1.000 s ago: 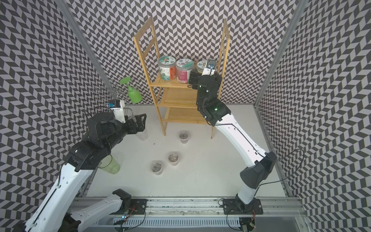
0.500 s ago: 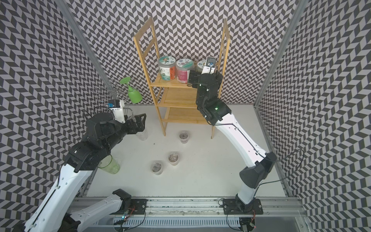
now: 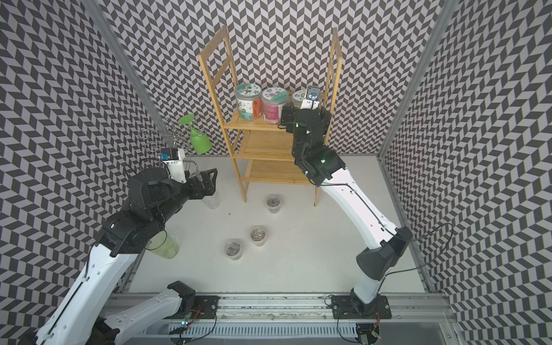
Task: Place the seed container on the shelf
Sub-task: Place the seed jar on the shelf.
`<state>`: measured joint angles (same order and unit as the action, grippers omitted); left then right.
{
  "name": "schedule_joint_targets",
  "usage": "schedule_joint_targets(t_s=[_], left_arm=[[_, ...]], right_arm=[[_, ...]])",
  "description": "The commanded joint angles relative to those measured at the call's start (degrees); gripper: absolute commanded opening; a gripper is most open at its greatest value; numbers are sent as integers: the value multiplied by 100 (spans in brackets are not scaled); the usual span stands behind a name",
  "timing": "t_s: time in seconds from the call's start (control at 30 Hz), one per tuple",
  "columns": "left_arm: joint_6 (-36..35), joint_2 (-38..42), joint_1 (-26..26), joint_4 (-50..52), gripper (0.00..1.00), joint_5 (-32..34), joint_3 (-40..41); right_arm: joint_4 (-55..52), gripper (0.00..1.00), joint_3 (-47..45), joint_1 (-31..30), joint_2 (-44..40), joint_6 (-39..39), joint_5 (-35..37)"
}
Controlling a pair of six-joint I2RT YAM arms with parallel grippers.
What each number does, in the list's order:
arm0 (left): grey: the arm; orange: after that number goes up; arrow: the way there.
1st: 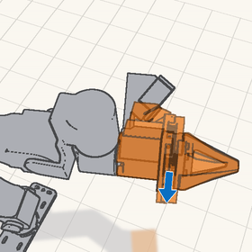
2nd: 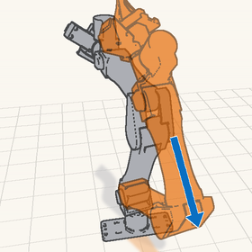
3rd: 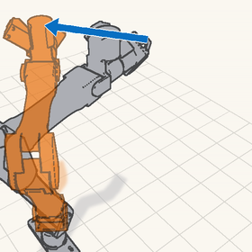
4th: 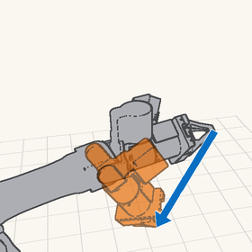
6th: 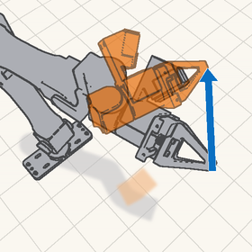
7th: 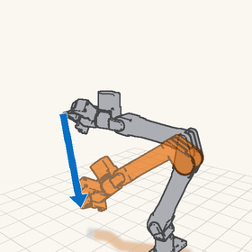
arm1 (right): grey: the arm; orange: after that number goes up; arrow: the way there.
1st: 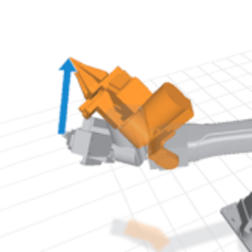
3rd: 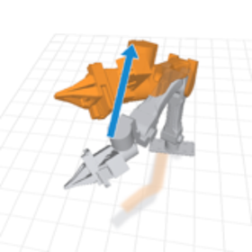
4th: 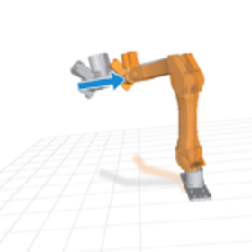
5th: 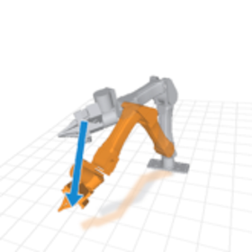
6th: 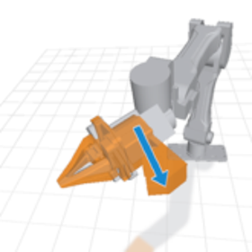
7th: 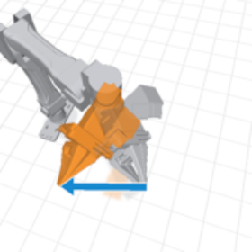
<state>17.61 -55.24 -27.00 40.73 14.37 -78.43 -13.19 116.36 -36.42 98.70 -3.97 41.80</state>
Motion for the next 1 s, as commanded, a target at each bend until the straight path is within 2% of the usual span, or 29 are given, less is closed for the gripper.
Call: schedule_joint_targets(t_s=[0.0, 0.47, 0.97], left_arm=[[-63, 93, -36, -127, 100, 83, -12], [-132, 84, -117, -120, 100, 184, -68], [-135, 120, -115, -101, 100, 215, -62]], right_arm=[[-111, 99, 166, -24, -104, -89, 30], [-765, 99, 589, -31, -95, -179, -421], [-1549, 100, 749, -36, -282, -392, -538]])
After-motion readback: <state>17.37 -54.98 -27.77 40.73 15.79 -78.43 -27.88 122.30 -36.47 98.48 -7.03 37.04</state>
